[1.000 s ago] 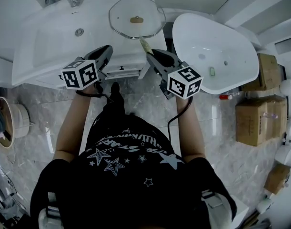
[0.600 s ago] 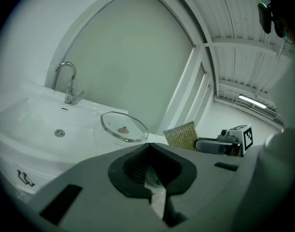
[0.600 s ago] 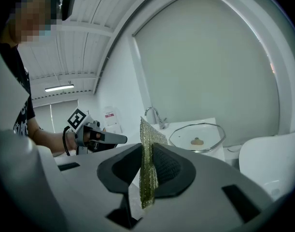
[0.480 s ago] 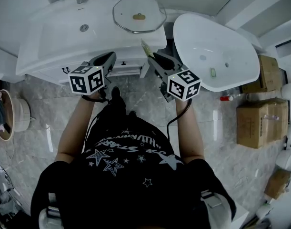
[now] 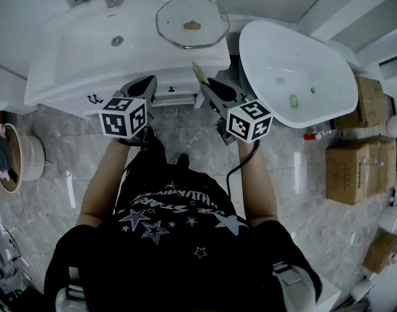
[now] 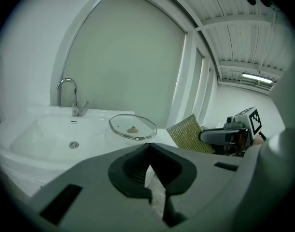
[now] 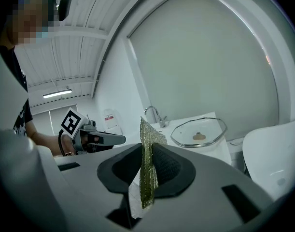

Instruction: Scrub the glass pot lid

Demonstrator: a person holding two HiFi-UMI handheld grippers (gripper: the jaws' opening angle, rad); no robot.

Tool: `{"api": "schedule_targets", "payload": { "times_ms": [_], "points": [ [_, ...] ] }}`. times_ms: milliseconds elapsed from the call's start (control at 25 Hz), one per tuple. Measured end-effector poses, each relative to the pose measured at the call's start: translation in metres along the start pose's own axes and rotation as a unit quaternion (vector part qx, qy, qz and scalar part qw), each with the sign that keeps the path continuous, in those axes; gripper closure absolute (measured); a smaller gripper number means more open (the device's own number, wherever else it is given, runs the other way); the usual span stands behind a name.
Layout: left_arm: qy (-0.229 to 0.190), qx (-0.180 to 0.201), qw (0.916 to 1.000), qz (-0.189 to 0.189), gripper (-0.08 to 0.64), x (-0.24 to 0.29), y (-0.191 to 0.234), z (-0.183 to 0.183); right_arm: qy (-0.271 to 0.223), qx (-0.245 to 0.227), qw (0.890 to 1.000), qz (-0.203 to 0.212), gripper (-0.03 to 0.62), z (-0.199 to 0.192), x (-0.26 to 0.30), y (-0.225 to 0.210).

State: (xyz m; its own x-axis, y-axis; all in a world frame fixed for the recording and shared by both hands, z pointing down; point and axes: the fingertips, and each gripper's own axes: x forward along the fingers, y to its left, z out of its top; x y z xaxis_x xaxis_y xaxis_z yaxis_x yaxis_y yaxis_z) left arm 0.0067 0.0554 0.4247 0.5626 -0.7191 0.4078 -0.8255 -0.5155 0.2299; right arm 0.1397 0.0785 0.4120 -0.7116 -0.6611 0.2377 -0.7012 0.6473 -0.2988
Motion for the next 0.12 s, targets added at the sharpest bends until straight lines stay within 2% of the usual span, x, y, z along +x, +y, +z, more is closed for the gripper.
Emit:
{"api": "schedule_targets", "payload": {
  "times_ms": [120],
  "points": [
    [-0.004, 0.006, 1.0000, 0.000, 0.552, -0.0004, 0.0019, 0.0026, -0.002, -0.002, 1.000, 0.003, 0.523, 0.0006, 0.0031, -0.0005]
  ]
}}
